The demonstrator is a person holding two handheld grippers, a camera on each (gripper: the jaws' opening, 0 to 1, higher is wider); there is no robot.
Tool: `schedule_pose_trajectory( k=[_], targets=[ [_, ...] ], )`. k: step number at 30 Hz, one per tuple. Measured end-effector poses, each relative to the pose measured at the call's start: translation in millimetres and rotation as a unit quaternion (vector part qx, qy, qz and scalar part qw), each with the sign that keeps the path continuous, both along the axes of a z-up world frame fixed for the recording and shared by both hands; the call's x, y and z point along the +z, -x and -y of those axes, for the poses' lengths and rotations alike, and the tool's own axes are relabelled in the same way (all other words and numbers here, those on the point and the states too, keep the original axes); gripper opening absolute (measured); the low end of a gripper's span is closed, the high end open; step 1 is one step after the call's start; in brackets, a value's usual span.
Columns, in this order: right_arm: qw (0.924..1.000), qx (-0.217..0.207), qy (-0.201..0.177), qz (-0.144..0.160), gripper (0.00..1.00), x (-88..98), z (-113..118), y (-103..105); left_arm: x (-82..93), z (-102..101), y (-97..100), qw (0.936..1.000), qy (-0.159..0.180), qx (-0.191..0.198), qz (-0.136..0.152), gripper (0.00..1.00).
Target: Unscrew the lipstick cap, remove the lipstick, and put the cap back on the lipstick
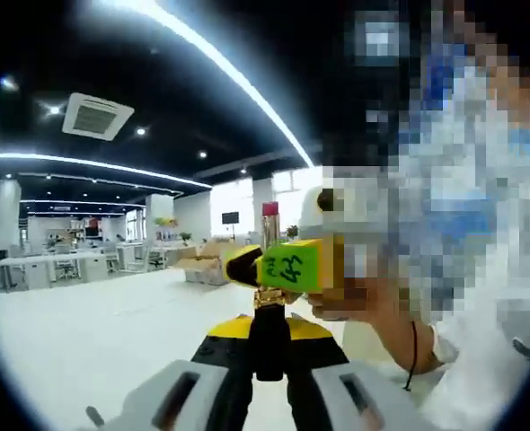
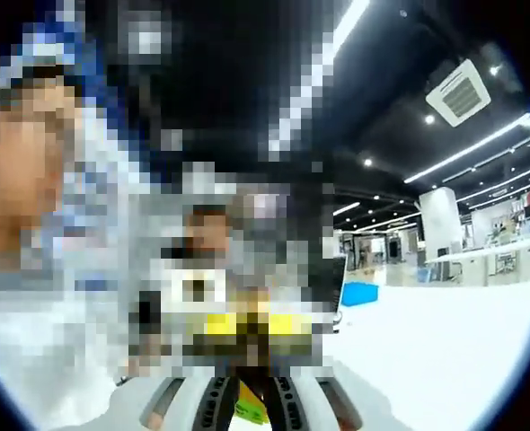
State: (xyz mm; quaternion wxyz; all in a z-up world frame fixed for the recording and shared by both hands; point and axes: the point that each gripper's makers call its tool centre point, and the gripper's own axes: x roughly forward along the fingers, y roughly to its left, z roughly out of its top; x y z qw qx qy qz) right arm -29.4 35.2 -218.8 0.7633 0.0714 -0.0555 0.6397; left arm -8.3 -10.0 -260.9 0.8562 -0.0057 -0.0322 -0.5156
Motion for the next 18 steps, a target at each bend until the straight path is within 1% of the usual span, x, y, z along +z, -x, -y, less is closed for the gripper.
schedule_pose_trajectory(
  k=[2,4,5,6,7,8,10,11,12,13,14,15,16,18],
  targets=[
    [1.0,-0.003,0.0,-0.004,0.06,-0.1,1.4,-3.1,-0.6,0.0,-0.6,1.0,0.002,0.001,-0.001,0.13],
    [1.0,0.002,-0.004,-0.005,0.06,1.4,2.6,-2.4,0.6,-0.7,2.5,0.9999,-0.004,-0.008,0.008,0.13],
    [0.9997,0.016,-0.013,-0.011,0.06,4.7,2.7,1.1,3.8,1.5,10.1,0.9992,0.001,-0.039,0.009,0.14],
    [0.9995,0.024,-0.016,-0.016,0.06,7.0,3.3,3.4,5.4,3.1,18.9,0.997,0.012,-0.076,-0.011,0.19],
    [0.9994,0.028,-0.016,-0.015,0.06,7.2,3.4,4.1,6.2,3.7,29.3,0.9921,0.023,-0.118,-0.037,0.26],
    [0.9986,0.046,-0.019,-0.017,0.06,7.9,1.4,10.9,7.0,4.1,39.0,0.9848,0.035,-0.159,-0.062,0.35],
    [0.996,0.078,-0.032,-0.032,0.06,10.3,-1.0,20.4,10.5,2.7,57.0,0.9645,0.059,-0.233,-0.108,0.45],
    [0.994,0.095,-0.042,-0.035,0.06,13.4,-1.3,24.8,13.5,1.2,63.4,0.9548,0.071,-0.261,-0.122,0.48],
    [0.9913,0.115,-0.049,-0.041,0.06,16.2,-1.6,30.3,17.6,-1.4,67.5,0.9469,0.086,-0.281,-0.13,0.47],
    [0.9883,0.135,-0.052,-0.048,0.06,17.0,-2.1,35.5,21.9,-3.1,69.2,0.9408,0.102,-0.294,-0.135,0.46],
    [0.985,0.152,-0.06,-0.055,0.06,19.1,-2.7,40.9,24.6,-4.8,69.4,0.936,0.112,-0.302,-0.142,0.46],
    [0.9827,0.164,-0.064,-0.058,0.06,18.8,-1.4,44.4,24.4,-5.0,71.9,0.932,0.114,-0.31,-0.149,0.46],
    [0.9808,0.175,-0.064,-0.059,0.06,17.4,-0.2,47.6,24.0,-6.1,71.5,0.9316,0.113,-0.312,-0.147,0.46],
    [0.9793,0.183,-0.062,-0.059,0.06,17.0,-3.3,52.9,23.4,-5.8,73.5,0.9299,0.109,-0.32,-0.146,0.45]
  ],
)
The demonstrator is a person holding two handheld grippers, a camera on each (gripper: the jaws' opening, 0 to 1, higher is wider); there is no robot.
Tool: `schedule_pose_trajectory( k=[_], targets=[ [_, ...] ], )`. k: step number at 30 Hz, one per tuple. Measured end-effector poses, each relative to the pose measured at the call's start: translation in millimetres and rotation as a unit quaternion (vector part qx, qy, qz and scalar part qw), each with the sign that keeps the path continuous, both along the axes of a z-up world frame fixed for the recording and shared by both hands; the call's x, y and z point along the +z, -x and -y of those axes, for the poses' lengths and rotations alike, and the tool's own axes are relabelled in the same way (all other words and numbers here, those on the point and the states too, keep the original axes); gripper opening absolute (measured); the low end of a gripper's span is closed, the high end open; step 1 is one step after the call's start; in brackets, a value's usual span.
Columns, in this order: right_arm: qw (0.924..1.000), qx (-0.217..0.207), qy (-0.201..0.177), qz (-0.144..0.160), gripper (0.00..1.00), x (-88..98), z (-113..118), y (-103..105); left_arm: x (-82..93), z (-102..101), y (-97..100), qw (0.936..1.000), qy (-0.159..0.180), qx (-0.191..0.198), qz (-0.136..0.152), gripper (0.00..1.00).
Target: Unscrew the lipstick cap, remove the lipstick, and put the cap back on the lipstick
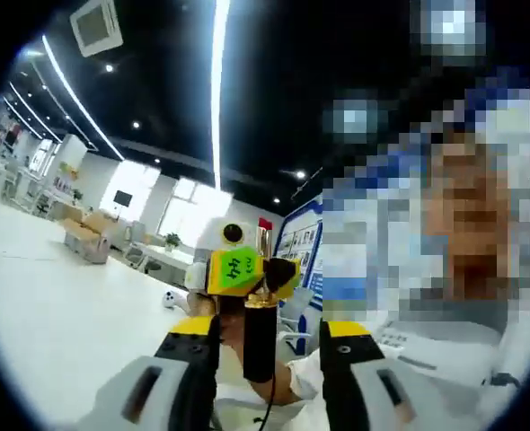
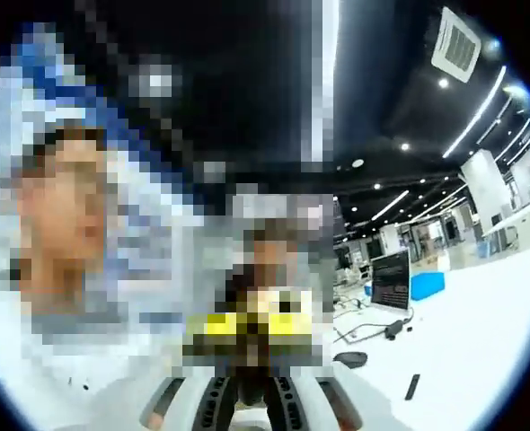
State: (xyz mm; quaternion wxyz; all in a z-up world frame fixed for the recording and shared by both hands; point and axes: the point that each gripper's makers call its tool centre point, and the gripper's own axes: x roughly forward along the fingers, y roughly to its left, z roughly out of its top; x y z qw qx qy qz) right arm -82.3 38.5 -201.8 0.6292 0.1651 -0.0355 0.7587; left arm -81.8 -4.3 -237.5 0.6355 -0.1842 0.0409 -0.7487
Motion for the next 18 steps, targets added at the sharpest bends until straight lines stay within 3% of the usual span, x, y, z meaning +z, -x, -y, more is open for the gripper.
schedule_pose_trajectory(
  k=[2,5,10,13,18],
  targets=[
    [0.9999,0.014,0.002,-0.001,0.06,-2.5,-4.1,11.9,-1.5,2.0,2.3,1.0,-0.003,-0.009,0.001,0.4],
    [0.9997,0.024,0.002,-0.002,0.06,-3.3,-5.7,16.9,-4.5,4.6,7.6,0.9997,-0.007,-0.023,0.002,0.25],
    [0.9995,0.027,0.014,0.007,0.06,-8.2,-11.5,24.4,-8.8,9.9,13.3,0.9993,-0.009,-0.037,-0.003,0.15],
    [0.9997,0.023,0.011,0.002,0.06,-7.3,-11.3,25.2,-7.3,10.6,16.9,0.9994,-0.007,-0.034,0.003,0.15],
    [0.9987,-0.037,0.03,0.018,0.06,-15.4,-15.2,14.8,-15.4,8.0,-7.8,0.9952,-0.05,0.064,0.055,0.14]
  ],
)
